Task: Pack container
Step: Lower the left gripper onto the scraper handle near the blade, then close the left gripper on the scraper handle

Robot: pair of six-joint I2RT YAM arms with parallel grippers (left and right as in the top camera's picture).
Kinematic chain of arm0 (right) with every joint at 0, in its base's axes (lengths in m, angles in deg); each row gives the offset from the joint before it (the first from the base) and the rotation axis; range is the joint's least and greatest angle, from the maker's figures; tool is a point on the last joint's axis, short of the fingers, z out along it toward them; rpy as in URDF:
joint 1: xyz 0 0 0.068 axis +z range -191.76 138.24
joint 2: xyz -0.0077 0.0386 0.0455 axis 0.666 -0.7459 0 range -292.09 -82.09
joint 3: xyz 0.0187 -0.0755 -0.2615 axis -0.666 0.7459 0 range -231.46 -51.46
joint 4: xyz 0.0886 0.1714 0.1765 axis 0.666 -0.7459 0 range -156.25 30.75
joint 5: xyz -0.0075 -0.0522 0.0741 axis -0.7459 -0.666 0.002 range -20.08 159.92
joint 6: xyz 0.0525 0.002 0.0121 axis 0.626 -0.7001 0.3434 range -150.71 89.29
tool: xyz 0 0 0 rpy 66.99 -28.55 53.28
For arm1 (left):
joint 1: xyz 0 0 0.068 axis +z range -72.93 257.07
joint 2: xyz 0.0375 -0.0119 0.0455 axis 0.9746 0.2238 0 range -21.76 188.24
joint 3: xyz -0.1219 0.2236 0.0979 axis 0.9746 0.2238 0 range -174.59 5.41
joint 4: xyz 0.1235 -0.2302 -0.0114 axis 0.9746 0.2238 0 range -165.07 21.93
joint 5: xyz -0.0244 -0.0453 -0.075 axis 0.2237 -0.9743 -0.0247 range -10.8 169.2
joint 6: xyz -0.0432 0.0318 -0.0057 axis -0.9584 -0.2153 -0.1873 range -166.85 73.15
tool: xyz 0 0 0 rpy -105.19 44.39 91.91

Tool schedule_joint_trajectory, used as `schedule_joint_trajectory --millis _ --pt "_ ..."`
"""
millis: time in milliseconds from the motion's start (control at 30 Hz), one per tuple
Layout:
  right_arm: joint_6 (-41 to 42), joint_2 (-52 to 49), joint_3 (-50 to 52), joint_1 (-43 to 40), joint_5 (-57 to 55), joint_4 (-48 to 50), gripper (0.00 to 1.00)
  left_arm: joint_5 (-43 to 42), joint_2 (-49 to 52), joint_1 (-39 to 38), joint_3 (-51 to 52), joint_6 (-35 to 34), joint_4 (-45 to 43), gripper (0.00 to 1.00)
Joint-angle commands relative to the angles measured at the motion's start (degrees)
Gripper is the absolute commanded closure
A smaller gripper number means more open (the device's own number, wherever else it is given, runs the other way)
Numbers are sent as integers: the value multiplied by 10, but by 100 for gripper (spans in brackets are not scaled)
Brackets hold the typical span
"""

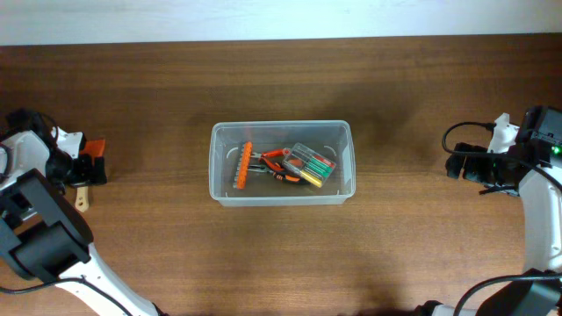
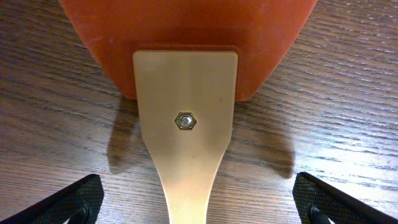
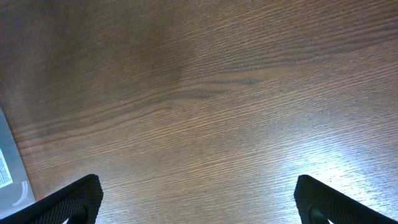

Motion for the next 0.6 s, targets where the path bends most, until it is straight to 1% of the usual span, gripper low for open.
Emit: schedule_joint_trajectory --millis 0,567 --pt "5 0 1 -2 5 2 1 4 10 5 -10 12 -1 1" --pt "5 0 1 -2 5 2 1 1 18 5 -10 12 1 1"
